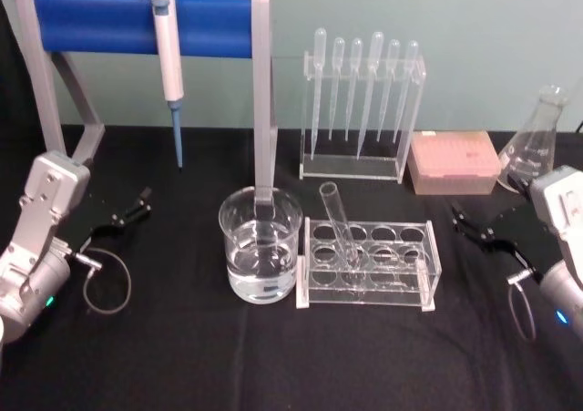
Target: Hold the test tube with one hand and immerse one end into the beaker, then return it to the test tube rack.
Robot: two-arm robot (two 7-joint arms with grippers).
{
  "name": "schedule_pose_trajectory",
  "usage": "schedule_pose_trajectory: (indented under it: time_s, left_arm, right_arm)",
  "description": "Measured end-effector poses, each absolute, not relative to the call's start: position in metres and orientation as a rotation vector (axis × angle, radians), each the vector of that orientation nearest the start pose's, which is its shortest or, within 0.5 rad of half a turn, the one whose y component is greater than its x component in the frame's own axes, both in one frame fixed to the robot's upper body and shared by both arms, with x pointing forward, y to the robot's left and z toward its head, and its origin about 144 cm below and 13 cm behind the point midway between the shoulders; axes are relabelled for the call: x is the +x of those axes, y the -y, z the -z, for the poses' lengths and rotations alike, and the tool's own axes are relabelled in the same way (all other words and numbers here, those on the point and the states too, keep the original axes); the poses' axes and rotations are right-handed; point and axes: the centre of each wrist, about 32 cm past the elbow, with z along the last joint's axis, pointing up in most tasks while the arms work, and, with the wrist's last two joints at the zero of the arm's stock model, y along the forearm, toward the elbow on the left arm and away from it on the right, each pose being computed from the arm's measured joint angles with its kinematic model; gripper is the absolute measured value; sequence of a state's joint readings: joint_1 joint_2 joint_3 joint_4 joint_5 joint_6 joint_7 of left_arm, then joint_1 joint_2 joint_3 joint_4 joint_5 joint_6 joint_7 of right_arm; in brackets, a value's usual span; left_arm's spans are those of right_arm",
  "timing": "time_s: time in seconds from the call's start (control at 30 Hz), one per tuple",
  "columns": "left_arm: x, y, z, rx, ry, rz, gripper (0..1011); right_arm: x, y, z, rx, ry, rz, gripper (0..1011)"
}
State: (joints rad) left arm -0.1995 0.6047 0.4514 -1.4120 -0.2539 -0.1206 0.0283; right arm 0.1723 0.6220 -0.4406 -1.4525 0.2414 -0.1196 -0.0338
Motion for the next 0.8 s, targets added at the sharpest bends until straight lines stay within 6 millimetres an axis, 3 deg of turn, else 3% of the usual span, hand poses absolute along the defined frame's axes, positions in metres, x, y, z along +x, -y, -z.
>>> schedule_pose_trajectory:
  time_s: [0.17, 0.37, 0.5, 0.63, 0.8]
  left_arm:
    - [0.489, -0.310, -1.140, 0.304, 0.285, -1.248, 1000]
    - [0.489, -0.310, -1.140, 0.304, 0.285, -1.248, 1000]
    - [0.489, -0.310, -1.140, 0.304, 0.285, -1.248, 1000]
    - [0.489, -0.310, -1.140, 0.304, 0.285, -1.248, 1000]
    - [0.489, -0.310, -1.140, 0.304, 0.285, -1.248, 1000]
  right_arm:
    - [0.463, 0.313, -1.153, -0.314, 0.350, 1.222, 1003]
    - [0.433, 0.314, -1.177, -0.346, 0.399, 1.171, 1002]
    - [0.425, 0.314, -1.193, -0.331, 0.355, 1.085, 1002]
    - [0.429, 0.314, -1.206, -0.318, 0.291, 0.960, 1003]
    - [0.448, 0.306, -1.220, -0.340, 0.242, 0.795, 1002]
